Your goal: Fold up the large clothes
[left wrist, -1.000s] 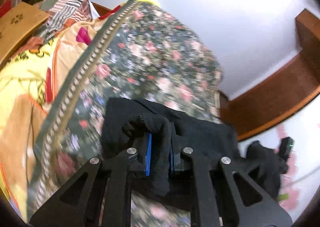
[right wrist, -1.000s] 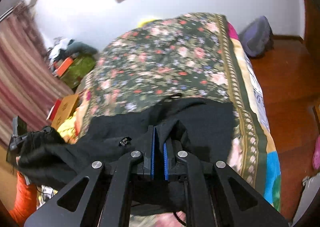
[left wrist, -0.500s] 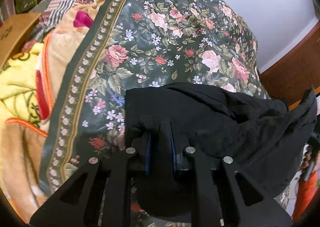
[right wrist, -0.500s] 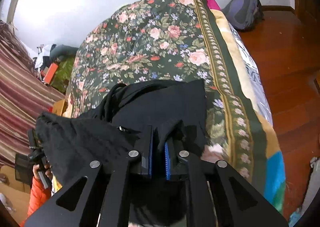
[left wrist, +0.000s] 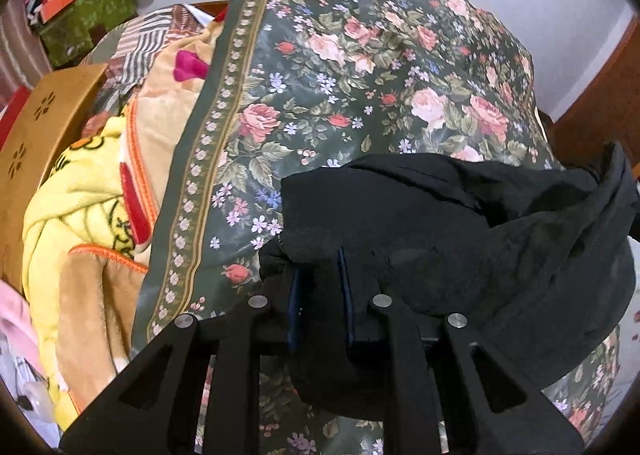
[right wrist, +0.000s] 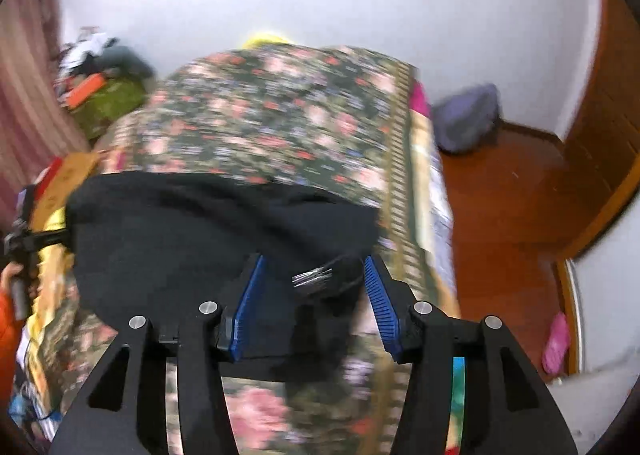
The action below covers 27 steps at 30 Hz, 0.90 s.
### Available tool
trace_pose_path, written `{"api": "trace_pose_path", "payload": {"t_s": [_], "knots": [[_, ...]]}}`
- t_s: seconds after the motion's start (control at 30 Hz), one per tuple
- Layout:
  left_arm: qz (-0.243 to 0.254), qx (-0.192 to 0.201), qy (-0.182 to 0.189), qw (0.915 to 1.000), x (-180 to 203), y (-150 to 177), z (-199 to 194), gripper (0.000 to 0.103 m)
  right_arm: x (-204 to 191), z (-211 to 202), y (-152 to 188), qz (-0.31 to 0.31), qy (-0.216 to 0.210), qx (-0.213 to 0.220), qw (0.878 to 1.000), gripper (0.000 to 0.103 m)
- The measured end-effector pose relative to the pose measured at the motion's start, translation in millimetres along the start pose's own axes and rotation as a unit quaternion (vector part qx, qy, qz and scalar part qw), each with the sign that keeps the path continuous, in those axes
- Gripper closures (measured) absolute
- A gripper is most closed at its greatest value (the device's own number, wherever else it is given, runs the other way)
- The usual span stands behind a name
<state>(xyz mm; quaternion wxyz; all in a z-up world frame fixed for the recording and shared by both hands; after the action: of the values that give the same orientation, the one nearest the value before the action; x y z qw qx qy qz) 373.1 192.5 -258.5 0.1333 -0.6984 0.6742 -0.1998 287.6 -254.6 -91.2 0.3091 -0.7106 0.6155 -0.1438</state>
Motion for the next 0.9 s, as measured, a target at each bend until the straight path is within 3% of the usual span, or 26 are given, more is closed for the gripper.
{"api": "trace_pose_path", "payload": {"t_s": [0.17,0.3,0.4,0.5,0.7,0.73,0.77,0.83,0.87,0.9], "knots": [[0.015,-0.004,0.001,0.9999,-1,3,-13,0.082,-79,19,2,-0.061,-0.043,0.004,0.997,0.056],[0.02,-0.006,0.032,0.9993,-7,8,-26,0.077,-122,74,17,-0.085,-0.04,-0.052,0.994,0.056],[-0.009,-0.008,0.085,0.9963,-24,12,-34,0.074,-124,110,30,-0.075,-0.026,-0.09,0.993,0.054],[-0.03,-0.008,0.136,0.9903,-37,18,-43,0.068,-117,113,33,-0.052,-0.044,-0.082,0.994,0.053],[0.002,-0.002,0.15,0.9886,-37,25,-62,0.066,-121,117,35,-0.058,-0.036,-0.079,0.995,0.053],[0.007,-0.003,0.15,0.9887,-39,27,-64,0.066,-122,117,36,-0.061,-0.033,-0.078,0.995,0.053],[0.013,0.0,0.14,0.9901,-41,30,-67,0.058,-122,117,37,-0.062,-0.032,-0.077,0.995,0.053],[0.028,0.036,0.036,0.9984,-58,32,-82,0.034,-122,114,38,-0.064,-0.029,-0.075,0.995,0.052],[0.028,0.058,-0.007,0.9979,-70,33,-93,0.034,-121,114,39,-0.064,-0.029,-0.075,0.995,0.052],[0.021,0.07,-0.015,0.9972,-82,35,-103,0.034,-120,115,38,-0.062,-0.03,-0.075,0.995,0.052]]}}
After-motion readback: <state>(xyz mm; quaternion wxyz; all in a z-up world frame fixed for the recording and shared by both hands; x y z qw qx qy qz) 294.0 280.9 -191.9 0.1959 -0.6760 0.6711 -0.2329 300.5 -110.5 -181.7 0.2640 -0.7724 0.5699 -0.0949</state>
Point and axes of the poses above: each gripper's, at about its wrist camera, not at the fingertips, and z roughly the way its jaws point, x to its right, y to its underside, the point moved 5 cm from there along z, roughly the way its jaws point, and after that the axes turned 6 degrees about z, right-handed, at the moved point
